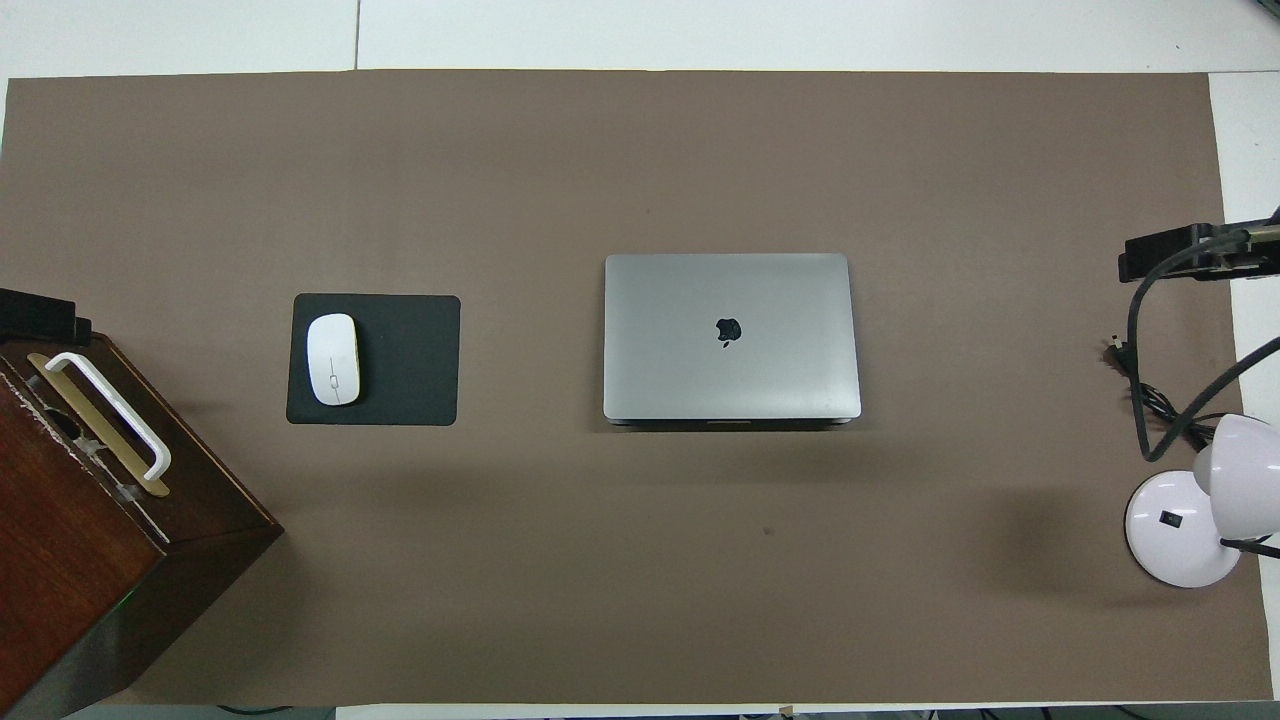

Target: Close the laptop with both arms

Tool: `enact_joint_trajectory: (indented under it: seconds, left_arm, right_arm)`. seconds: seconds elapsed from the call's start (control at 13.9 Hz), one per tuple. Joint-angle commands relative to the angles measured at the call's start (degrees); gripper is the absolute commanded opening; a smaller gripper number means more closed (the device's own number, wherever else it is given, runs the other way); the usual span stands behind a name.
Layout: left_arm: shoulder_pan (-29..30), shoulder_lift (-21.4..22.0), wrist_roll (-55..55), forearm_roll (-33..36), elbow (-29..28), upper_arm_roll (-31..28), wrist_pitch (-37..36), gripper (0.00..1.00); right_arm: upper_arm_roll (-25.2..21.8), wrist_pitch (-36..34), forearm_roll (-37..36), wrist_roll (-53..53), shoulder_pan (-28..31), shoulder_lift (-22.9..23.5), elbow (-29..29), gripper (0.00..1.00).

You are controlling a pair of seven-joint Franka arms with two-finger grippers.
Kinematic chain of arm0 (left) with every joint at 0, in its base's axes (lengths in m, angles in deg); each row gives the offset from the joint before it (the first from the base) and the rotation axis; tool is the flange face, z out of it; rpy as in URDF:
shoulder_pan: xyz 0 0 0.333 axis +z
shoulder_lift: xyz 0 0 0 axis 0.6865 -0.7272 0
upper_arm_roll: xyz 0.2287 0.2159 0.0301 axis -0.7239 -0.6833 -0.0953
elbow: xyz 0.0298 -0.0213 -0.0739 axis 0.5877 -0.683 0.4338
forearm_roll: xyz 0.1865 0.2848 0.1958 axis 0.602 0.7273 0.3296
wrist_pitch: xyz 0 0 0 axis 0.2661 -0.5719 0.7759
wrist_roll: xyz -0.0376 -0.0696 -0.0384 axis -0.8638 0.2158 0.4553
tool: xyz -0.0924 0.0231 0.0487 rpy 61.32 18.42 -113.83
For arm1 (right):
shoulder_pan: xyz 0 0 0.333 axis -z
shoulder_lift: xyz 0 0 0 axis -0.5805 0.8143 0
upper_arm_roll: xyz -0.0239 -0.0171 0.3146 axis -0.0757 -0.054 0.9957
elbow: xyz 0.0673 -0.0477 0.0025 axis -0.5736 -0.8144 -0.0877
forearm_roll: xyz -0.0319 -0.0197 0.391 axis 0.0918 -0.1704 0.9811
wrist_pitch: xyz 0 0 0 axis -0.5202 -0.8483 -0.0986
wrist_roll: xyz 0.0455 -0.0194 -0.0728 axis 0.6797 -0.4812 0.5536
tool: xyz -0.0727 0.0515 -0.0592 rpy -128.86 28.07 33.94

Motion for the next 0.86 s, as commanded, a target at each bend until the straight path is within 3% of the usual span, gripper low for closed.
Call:
enact_joint_trajectory:
  seconds: [0.0,0.79]
  left_arm:
    - [0.8,-0.1,-0.9,-2.3,0.0,0.4,1.6,1.0]
    - [0.8,0.1,-1.1,-2.9,-0.8,0.4,2.2,1.0]
  right_arm:
    - [0.2,-1.5,1.4,1.8,0.3,-0.2,0.1,1.0]
    - [0.3,-6.0,2.7,1.8,0.3,-0.6,-0.1,1.0]
